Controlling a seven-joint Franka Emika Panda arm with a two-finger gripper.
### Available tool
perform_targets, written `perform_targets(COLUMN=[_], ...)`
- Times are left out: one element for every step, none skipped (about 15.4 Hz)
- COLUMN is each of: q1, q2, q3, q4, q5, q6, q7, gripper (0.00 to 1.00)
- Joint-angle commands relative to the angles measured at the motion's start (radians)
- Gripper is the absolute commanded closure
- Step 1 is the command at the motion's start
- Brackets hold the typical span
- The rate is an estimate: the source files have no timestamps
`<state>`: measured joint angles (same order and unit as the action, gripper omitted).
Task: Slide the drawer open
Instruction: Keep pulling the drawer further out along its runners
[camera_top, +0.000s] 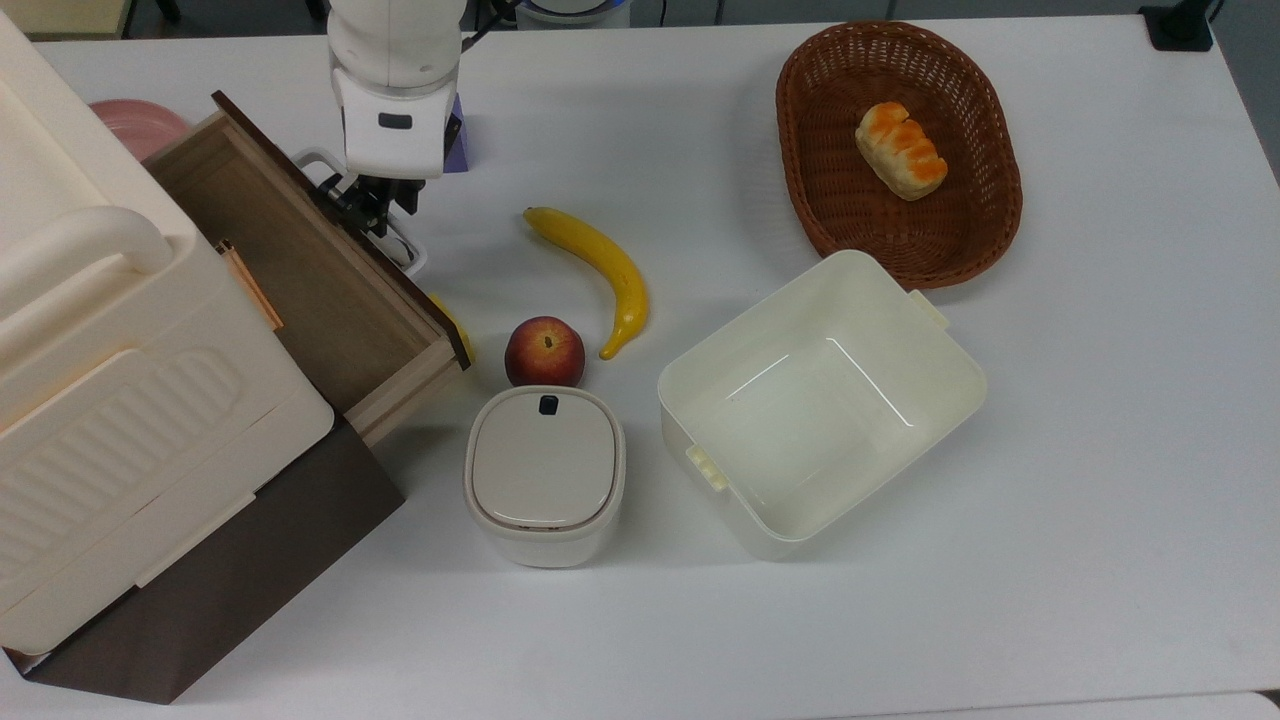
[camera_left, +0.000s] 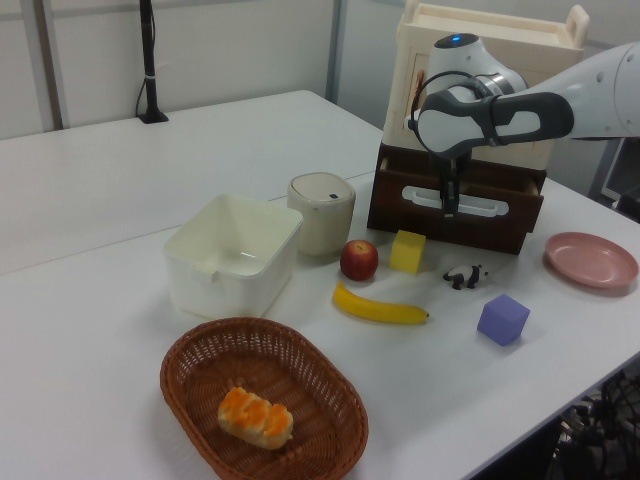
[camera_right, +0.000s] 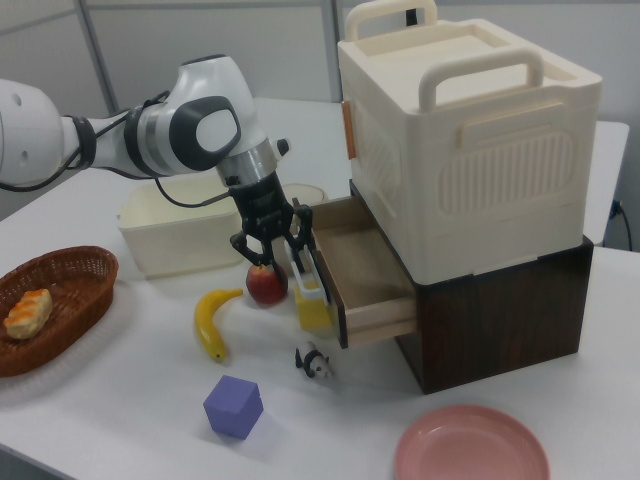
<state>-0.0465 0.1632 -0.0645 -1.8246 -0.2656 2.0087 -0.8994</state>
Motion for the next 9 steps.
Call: perform_targets(q1=[0.027,0.027,0.027,0.027,0.027,0.025,0.025,0.025,0.023], q2=[-0.039,-0.037,-0.031,-0.03,-0.03,-0.031,-0.031,-0.03,-0.031], q3=[0.011,0.011,0.011,0.011,0.011,0.011,0.011,0.011,0.011], q4=[-0.009,-0.01,-0.01,-0.01,-0.009,-0.009,-0.009,-0.009,-0.009], q5=[0.023,0.02,0.016,0.014,0.011,0.011,0.011,0.011,0.011], q6=[-0.065,-0.065,-0.065,-0.065,-0.065,-0.065,-0.065,-0.064,-0.065], q7=[0.008,0.007,0.007,0.005,0.005,-0.001,-0.001,-0.001,-0.003], gripper=[0.62,0.62,0.52,0.47,0.19,0.0,0.0,0.0,0.0])
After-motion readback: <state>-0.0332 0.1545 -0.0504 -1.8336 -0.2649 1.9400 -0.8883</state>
